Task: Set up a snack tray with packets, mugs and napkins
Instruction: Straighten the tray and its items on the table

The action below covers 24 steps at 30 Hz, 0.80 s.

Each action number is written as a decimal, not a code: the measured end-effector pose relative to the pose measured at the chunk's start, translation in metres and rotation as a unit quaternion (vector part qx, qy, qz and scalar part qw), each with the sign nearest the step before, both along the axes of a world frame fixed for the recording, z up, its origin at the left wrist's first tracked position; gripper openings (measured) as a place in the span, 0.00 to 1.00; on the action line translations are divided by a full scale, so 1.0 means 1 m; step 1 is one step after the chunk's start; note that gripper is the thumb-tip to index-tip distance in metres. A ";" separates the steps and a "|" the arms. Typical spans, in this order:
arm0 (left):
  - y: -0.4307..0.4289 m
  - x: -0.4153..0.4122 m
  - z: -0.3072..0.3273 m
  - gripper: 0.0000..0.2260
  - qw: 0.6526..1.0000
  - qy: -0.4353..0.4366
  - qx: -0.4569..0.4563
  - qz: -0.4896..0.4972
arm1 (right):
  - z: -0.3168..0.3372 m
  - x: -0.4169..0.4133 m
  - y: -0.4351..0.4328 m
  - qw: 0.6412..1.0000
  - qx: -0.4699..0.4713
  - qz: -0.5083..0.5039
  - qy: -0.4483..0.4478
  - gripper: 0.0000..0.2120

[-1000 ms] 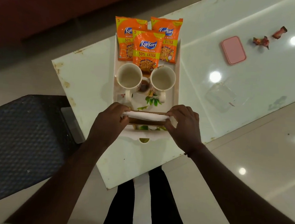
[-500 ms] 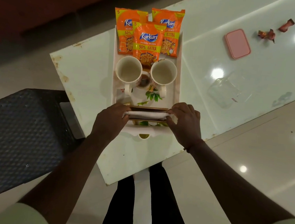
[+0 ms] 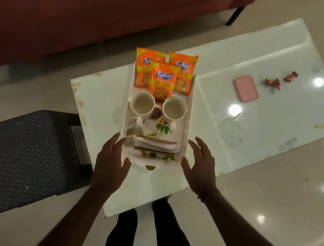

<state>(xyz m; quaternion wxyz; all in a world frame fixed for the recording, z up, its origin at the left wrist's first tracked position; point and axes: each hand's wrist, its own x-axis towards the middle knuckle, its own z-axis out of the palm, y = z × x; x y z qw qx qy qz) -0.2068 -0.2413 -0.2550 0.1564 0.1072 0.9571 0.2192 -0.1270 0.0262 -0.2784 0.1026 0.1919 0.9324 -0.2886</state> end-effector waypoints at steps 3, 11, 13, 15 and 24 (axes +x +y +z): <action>0.007 0.023 0.007 0.29 0.996 -0.032 0.021 0.076 | 0.012 0.000 0.008 1.000 0.008 0.020 0.003 0.29; 0.041 0.076 0.000 0.26 0.823 -0.160 0.266 0.475 | 0.066 -0.077 0.068 0.990 0.074 0.080 0.087 0.28; 0.046 0.081 -0.006 0.24 0.738 -0.193 0.339 0.550 | 0.082 -0.116 0.086 0.983 0.081 0.108 0.122 0.28; 0.052 0.086 -0.012 0.21 0.658 -0.247 0.387 0.597 | 0.097 -0.163 0.104 0.980 0.064 0.119 0.144 0.28; 0.097 0.088 -0.030 0.16 0.509 -0.247 0.444 0.695 | 0.116 -0.371 0.125 0.965 -0.255 -0.006 -0.067 0.26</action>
